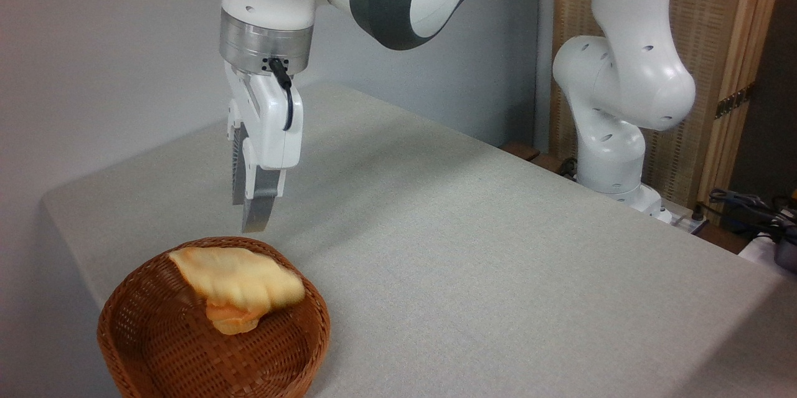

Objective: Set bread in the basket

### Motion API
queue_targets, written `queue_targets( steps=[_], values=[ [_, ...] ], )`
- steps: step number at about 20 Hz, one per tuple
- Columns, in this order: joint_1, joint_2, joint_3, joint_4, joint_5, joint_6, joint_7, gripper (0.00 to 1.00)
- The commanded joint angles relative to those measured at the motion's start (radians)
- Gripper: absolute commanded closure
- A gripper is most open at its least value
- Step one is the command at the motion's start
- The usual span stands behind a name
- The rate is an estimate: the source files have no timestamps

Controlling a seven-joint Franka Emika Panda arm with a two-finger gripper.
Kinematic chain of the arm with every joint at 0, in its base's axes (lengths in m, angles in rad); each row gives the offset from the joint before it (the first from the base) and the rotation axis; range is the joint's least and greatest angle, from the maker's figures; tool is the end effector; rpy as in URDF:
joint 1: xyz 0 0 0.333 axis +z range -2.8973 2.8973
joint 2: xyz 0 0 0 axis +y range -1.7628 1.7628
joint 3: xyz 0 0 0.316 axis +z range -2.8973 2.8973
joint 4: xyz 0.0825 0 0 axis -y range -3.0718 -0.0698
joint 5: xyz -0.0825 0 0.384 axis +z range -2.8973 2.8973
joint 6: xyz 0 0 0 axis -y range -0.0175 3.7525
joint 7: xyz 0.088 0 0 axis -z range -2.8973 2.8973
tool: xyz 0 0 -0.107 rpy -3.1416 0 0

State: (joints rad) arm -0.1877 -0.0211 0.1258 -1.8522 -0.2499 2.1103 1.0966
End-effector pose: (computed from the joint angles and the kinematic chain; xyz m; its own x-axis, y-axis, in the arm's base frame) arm 0.5808 -0.0470 0.5543 0.4431 -0.8322 0.3335 -0.8553 -0.5038 -0.1207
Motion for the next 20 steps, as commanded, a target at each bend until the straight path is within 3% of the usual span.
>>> queue_targets(
  steps=[1,4,7,12,16,20],
  values=[
    [-0.007,0.003,0.006,0.001,-0.022,0.004,-0.009,0.00],
    [-0.009,-0.005,0.000,0.005,-0.005,-0.028,-0.014,0.00],
    [-0.015,-0.016,-0.009,0.013,0.075,-0.125,-0.058,0.00],
    [-0.018,-0.019,-0.075,0.062,0.218,-0.203,-0.318,0.00],
    [-0.016,-0.016,-0.072,0.065,0.224,-0.253,-0.438,0.00],
    [-0.013,-0.017,-0.067,0.065,0.225,-0.273,-0.443,0.00]
  ],
)
